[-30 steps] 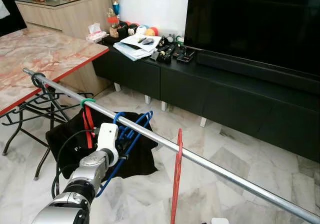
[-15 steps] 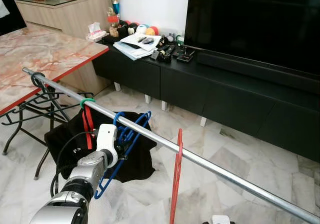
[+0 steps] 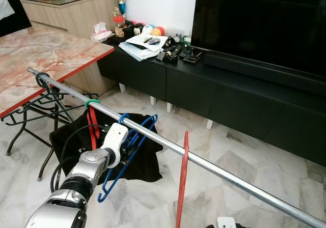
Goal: Hang hanger
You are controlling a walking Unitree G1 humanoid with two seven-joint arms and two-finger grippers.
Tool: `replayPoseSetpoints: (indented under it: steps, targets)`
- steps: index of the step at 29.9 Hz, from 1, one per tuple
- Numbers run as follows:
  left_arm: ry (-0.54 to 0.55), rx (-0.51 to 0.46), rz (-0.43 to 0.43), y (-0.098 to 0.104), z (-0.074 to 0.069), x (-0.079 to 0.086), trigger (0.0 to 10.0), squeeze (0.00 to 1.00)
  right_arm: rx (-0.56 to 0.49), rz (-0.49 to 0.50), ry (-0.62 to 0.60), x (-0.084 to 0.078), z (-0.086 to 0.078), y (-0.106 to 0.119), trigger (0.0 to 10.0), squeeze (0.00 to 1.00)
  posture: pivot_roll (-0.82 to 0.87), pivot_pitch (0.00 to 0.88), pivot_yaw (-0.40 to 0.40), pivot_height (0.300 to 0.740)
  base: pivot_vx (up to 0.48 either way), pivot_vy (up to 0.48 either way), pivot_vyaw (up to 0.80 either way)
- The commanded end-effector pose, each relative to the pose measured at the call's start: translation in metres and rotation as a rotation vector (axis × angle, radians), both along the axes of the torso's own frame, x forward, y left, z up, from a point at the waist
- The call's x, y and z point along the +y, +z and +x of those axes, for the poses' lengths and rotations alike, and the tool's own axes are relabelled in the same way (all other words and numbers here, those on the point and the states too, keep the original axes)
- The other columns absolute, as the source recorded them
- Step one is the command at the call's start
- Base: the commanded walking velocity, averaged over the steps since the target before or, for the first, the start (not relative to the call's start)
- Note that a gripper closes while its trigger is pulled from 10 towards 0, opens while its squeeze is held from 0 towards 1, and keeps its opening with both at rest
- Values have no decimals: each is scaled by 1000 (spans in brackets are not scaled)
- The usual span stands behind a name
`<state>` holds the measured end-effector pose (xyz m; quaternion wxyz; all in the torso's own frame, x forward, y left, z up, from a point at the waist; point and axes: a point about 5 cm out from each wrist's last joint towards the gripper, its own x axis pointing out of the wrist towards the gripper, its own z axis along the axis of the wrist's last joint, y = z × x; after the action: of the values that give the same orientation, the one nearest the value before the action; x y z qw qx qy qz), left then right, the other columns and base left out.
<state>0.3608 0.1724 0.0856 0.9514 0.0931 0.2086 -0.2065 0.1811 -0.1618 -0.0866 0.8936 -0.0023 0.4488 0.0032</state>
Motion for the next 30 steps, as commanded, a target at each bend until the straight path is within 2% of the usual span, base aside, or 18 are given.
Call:
replayPoseSetpoints:
  steps: [1, 2, 3, 4, 5, 24, 30]
  targets:
    - [-16, -12, 25, 5, 3, 4, 4784, 0, 4, 11, -4, 2, -3, -1, 10000, 0, 5, 22, 27, 740, 0, 0, 0]
    - [-17, -11, 27, 5, 3, 4, 4784, 0, 3, 11, -4, 2, -3, -1, 10000, 0, 5, 22, 27, 740, 0, 0, 0]
    - [-15, -10, 31, 6, 3, 5, 1294, 0, 2, 11, -4, 2, -3, -1, 10000, 0, 5, 23, 27, 740, 0, 0, 0]
    - [-14, -9, 34, 6, 3, 5, 1294, 0, 2, 11, -4, 2, -3, -1, 10000, 0, 7, 23, 26, 740, 0, 0, 0]
    - [-14, -9, 37, 6, 3, 6, 0, 0, 2, 11, -3, 1, -3, -1, 10000, 0, 7, 24, 25, 740, 0, 0, 0]
    - [-22, 22, 41, -1, 0, 2, 0, 0, 13, 15, 0, 4, -9, -4, 10000, 0, 7, 25, 26, 740, 0, 0, 0]
    - [33, -9, 44, 0, 1, 4, 0, 0, 14, 16, 2, 7, -9, -4, 10000, 0, 6, 25, 28, 740, 0, 0, 0]
